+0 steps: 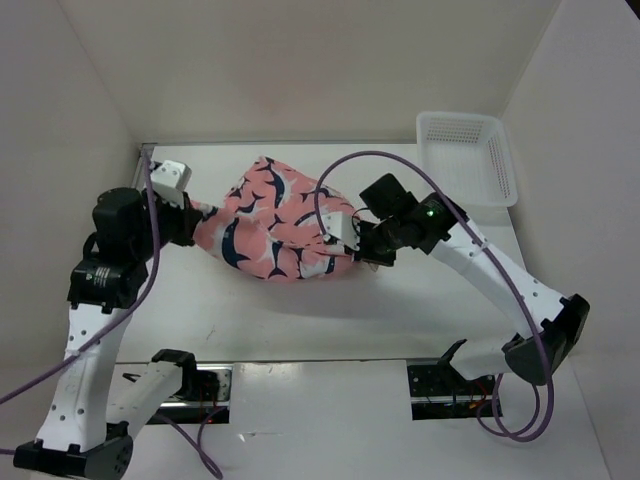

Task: Fold and stack the shorts
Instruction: Fold the shorts

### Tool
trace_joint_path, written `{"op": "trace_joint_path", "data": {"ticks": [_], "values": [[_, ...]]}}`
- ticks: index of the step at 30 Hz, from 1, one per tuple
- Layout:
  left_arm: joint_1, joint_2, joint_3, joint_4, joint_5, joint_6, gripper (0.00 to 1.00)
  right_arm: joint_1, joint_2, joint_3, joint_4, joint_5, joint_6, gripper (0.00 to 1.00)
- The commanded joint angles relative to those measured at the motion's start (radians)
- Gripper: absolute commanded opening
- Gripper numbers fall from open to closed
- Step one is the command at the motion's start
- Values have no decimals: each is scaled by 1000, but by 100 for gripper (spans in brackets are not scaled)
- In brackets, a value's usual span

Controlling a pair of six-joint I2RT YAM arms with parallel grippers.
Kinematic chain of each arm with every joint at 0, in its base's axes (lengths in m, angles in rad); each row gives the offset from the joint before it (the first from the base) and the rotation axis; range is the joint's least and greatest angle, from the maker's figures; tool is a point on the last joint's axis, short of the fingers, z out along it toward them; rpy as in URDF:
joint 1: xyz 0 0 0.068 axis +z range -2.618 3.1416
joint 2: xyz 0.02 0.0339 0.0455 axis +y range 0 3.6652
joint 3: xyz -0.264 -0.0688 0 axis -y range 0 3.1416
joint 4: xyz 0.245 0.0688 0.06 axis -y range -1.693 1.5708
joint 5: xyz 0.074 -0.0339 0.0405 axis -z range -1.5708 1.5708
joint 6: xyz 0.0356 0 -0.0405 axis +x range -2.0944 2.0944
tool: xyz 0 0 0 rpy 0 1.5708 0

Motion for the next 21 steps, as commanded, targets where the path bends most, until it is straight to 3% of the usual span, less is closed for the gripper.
{"op": "trace_joint_path", "data": {"ticks": [1,11,21], "values": [[10,68,60,173,-18,4,0,10,24,101,-152,-78,66,0],[10,669,335,454,-54,4,0,-422,428,236,-83,-312,42,0],[-28,1086,626,498,-135,4,0,-501,608,246,-44,-360,75,0]]}}
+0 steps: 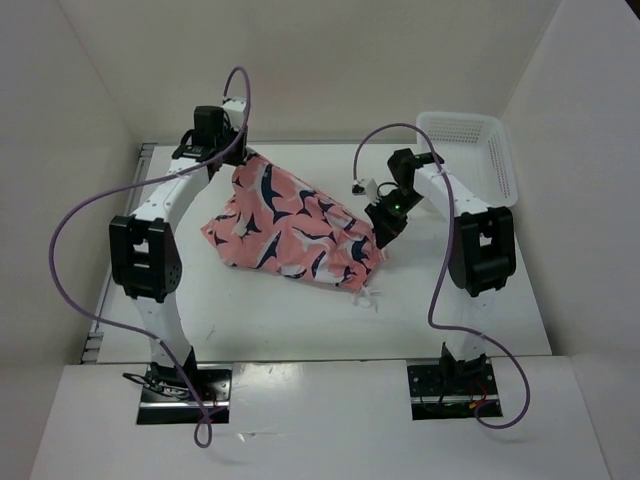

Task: Fold and stack the shorts
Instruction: Fold the shorts

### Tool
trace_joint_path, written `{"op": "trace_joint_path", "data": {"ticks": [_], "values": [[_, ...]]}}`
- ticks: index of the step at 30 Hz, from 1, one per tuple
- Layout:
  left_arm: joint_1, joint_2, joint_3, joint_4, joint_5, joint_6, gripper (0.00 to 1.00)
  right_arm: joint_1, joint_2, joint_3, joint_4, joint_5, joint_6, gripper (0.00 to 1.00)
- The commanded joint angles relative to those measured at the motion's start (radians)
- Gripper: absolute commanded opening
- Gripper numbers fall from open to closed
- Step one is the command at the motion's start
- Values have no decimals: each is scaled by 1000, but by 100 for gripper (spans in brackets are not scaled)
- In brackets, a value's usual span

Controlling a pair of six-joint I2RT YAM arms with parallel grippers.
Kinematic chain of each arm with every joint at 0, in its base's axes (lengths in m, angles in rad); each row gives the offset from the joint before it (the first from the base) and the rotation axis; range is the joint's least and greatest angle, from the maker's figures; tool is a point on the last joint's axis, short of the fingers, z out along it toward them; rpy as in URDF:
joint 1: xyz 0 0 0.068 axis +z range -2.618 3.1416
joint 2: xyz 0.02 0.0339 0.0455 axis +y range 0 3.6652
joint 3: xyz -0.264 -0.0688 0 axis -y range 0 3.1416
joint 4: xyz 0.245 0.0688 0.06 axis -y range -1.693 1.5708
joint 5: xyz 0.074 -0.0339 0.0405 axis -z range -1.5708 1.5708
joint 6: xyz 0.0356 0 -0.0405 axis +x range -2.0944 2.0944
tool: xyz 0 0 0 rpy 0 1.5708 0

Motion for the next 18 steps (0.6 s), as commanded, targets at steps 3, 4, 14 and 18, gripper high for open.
{"op": "trace_joint_path", "data": {"ticks": [3,4,14,18], "values": [[-6,133,210,64,-77,4,0,-26,47,45,51,-31,92,0],[-6,180,265,48,-88,4,0,-35,56,68,75,-31,112,2],[41,218,352,-94,-88,4,77,-98,-7,132,296,126,417,98],[95,143,200,-176,-74,4,79,-89,-181,9,328,98,534,96]]}}
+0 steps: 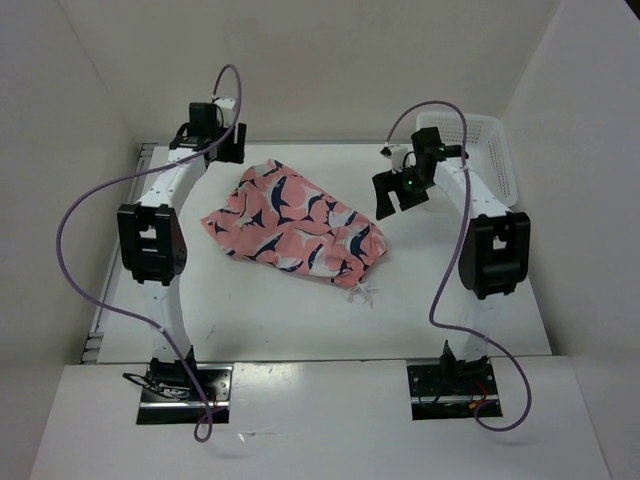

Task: Fold and stack the shorts
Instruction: Fold the shorts

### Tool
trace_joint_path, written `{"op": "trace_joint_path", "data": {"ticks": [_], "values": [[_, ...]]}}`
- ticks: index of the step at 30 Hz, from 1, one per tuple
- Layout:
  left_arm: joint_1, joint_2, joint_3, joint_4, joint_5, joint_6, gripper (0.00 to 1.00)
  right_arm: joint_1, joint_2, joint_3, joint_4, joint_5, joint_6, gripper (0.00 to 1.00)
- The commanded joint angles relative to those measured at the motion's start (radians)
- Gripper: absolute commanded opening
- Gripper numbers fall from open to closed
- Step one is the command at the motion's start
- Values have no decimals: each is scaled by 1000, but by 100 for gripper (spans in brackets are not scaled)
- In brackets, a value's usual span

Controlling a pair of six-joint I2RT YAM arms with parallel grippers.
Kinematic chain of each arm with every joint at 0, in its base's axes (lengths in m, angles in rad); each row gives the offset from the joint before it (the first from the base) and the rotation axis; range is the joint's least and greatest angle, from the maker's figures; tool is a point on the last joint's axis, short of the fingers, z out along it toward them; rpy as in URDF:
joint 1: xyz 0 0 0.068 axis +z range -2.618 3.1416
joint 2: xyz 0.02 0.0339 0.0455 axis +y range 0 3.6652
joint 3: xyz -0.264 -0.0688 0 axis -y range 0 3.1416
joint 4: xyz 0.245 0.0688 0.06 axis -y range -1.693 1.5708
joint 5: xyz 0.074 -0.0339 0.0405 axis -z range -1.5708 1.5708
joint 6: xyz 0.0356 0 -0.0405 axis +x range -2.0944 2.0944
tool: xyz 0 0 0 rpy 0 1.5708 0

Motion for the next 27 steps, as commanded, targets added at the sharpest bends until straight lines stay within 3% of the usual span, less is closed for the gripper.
{"op": "trace_joint_path", "data": {"ticks": [1,3,4,7,12,13,16,17,20,21,24,27], "values": [[65,-105,-132,-73,1,3,79,65,-213,-101,91,9,142,94],[65,-126,-294,-64,-23,3,79,157,-271,-234,150,53,153,87],[65,-126,-327,-46,-23,3,79,270,-284,-271,175,128,143,86],[65,-99,-377,-37,-14,3,79,413,-304,-370,299,196,143,79],[65,-62,-434,8,-40,3,73,426,-215,-422,432,219,152,76],[65,-62,-449,8,-40,3,60,426,-186,-422,442,233,120,76],[65,-62,-475,-4,-30,3,42,437,-135,-445,442,285,80,75],[65,-75,-498,-13,-30,3,30,447,-123,-445,442,314,60,75],[65,-105,-545,-23,-51,3,1,469,-65,-457,433,395,35,65],[77,-128,-555,-23,-63,3,0,469,-54,-466,445,421,35,48],[112,-193,-581,-41,-88,3,0,469,-43,-476,495,540,49,24],[162,-261,-593,-75,-126,3,0,457,-43,-465,516,615,2,22]]}}
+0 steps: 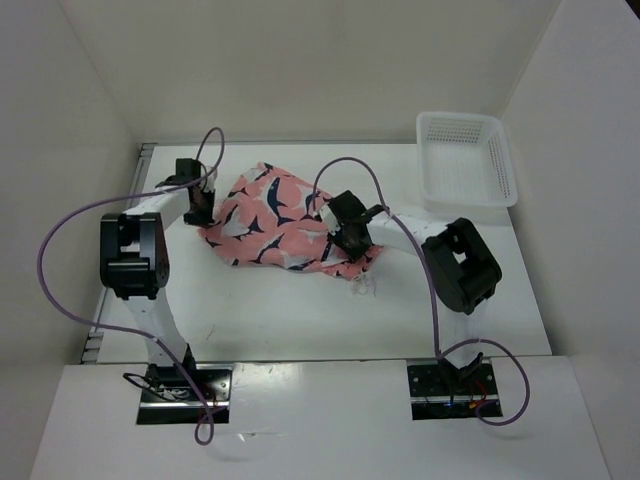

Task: Fold and stack the shorts
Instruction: Fold the shorts

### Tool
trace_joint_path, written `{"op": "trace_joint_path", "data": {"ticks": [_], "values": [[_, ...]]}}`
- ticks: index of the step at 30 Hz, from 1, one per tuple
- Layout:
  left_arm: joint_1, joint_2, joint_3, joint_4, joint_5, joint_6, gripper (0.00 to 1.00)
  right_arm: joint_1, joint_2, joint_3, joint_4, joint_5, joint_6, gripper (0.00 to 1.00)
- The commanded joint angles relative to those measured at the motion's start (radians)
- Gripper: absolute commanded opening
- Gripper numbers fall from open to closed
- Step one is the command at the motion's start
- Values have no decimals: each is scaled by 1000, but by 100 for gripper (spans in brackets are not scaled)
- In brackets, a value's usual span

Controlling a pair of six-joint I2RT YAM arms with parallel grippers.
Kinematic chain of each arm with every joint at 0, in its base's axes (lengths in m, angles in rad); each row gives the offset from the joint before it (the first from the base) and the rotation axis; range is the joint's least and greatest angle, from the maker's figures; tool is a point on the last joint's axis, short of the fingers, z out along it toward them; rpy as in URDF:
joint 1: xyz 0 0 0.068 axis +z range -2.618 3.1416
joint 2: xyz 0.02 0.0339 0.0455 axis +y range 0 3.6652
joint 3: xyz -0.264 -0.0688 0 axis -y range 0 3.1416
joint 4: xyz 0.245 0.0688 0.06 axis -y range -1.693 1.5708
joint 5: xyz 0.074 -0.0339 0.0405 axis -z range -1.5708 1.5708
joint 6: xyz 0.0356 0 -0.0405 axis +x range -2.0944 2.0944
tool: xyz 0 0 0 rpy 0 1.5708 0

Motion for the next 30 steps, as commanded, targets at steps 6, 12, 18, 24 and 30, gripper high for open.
{"op": "trace_joint_path", "data": {"ticks": [6,12,18,24,30], "values": [[66,-229,-145,-103,-24,3,6,-56,38,81,98,174,-137,51],[56,-300,-231,-112,13,3,44,-109,-80,227,-14,-23,-4,73],[67,-236,-213,-36,4,3,63,-230,-307,65,-70,-180,505,78],[67,-135,-111,0,-45,3,64,-287,-271,-80,-17,-315,822,78],[67,-116,-186,0,-65,3,64,-309,-176,-104,-6,-326,920,78]]}}
